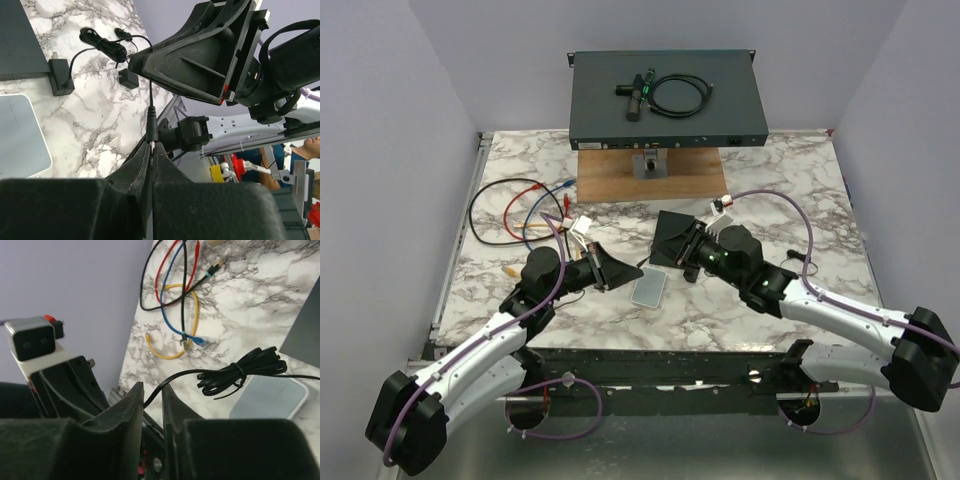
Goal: Insert the plug into the switch port
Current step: Pick up the connector from the center of the board.
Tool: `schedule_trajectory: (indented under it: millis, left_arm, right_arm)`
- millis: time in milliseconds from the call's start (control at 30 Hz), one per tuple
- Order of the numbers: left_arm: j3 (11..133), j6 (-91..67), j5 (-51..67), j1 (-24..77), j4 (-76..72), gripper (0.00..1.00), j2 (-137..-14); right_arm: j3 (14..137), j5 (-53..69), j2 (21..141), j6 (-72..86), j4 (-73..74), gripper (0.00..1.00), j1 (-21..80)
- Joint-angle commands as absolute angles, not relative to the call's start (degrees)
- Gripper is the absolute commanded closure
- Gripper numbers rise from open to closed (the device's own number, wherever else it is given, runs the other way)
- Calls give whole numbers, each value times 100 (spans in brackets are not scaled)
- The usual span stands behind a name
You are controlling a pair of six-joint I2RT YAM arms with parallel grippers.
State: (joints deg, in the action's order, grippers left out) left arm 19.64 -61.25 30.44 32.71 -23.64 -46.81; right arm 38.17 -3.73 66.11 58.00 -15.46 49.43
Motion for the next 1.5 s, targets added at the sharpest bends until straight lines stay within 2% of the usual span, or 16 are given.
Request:
schedule_trajectory:
  millis: [0,67,133,300,467,600,933,1467]
  left_arm:
    - [2245,-5804,3449,3272,-2036,100,-4688]
    - [2317,-5707,3634,3274,-1888,100,-4743]
    - [2441,-5544,3810,3278,-1634,100,-4790]
    - [2770,-5026,4083,3271,-781,100,-4853]
    - [3184,-4505,4163,3277,188,100,-4847]
    - [3520,-4076,4225,3276,991,100,-4871]
    - [4132,-3307,4448,3278,2314,100,-4942]
    - [4688,-2376,5079,3273,3405,100,-5158]
  right_arm:
    - [3892,-168,6293,4813,-605,71,4988]
    - [3947,-123,6132,4471,-280,62,4983]
    - [4076,-46,5948,3972,132,57,4983]
    - [4712,435,5741,2742,1341,53,4986]
    - [5155,833,5747,1866,1876,52,4984]
    - [5340,1313,5775,1082,1994,45,4992]
    - [4897,2985,5168,-1311,1049,44,5088]
    - [5400,2929,6014,-2929,1120,45,5756]
